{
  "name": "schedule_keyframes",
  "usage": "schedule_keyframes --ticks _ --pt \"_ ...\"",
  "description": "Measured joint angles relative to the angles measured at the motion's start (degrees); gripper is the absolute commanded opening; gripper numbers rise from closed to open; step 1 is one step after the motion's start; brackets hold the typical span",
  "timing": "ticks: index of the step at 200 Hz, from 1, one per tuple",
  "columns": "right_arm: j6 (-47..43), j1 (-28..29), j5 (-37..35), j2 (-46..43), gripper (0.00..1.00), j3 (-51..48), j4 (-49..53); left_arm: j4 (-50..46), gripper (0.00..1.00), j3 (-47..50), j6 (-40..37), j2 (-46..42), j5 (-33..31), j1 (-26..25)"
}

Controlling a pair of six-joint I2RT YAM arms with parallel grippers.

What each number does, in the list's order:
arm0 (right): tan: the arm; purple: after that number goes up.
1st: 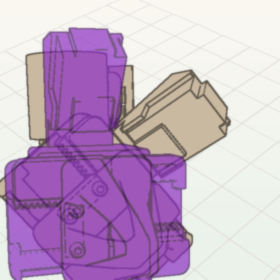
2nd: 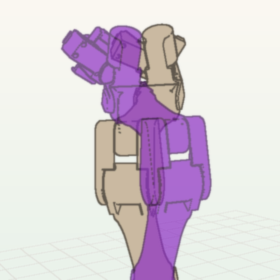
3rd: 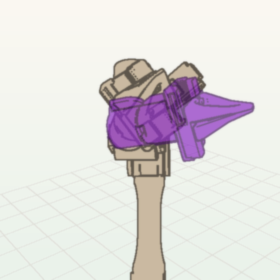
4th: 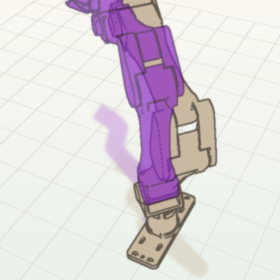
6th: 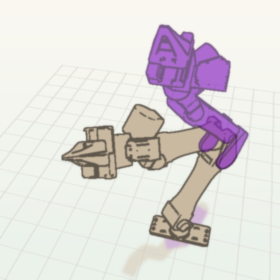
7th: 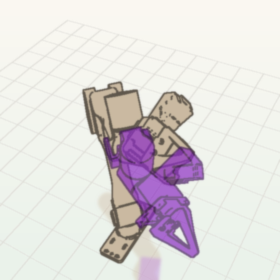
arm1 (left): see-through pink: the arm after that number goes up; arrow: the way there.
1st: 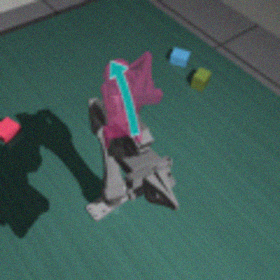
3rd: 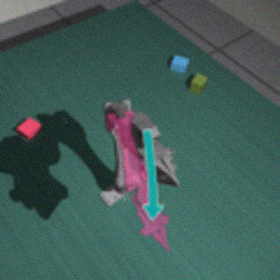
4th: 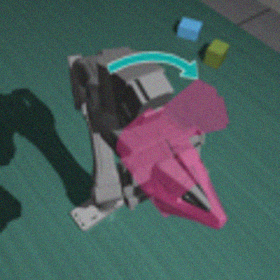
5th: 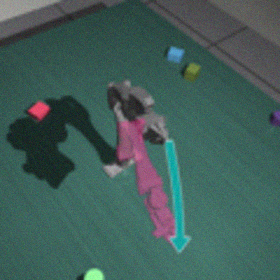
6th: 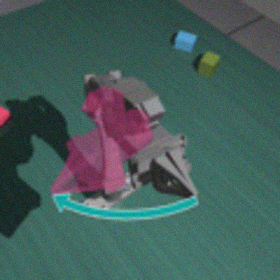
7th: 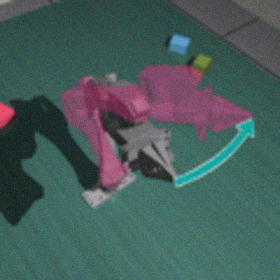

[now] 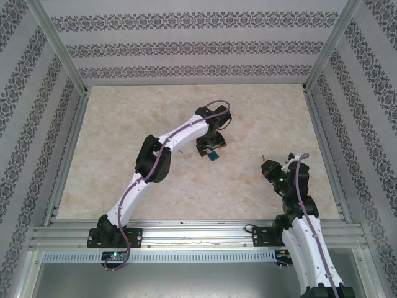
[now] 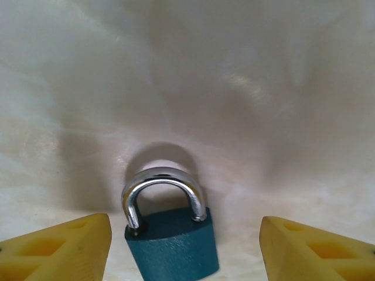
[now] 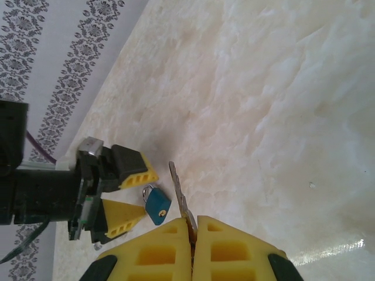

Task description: Unlock with the key

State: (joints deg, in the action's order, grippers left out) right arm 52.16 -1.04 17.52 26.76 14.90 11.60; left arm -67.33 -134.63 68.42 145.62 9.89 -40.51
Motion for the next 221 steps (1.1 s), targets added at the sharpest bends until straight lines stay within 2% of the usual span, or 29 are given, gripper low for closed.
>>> schedule_keyframes --ticks 24,63,109,184,221 --pt "0.0 -0.37 -0.02 0.0 0.0 -0.04 0.0 -2.34 0.65 -0.94 0.31 1.25 -0.44 -0.37" --pt "0.0 -0.37 -0.04 0.0 0.0 -0.09 0.0 -4.76 0.52 -2.29 0.87 2.14 -0.5 -0.68" --pt "0.0 -0.37 -0.04 -0.59 0.0 -0.09 0.42 -5.33 0.53 -2.64 0.79 2.43 -0.46 -0.74" --pt "0.15 -0.74 -0.04 -0.7 0.0 -0.09 0.63 -2.38 0.4 2.32 0.15 0.0 -0.48 -0.7" --pt "0.15 -0.74 -0.04 -0.68 0.0 -0.09 0.63 -0.15 0.39 4.94 0.0 -1.62 -0.33 -0.68"
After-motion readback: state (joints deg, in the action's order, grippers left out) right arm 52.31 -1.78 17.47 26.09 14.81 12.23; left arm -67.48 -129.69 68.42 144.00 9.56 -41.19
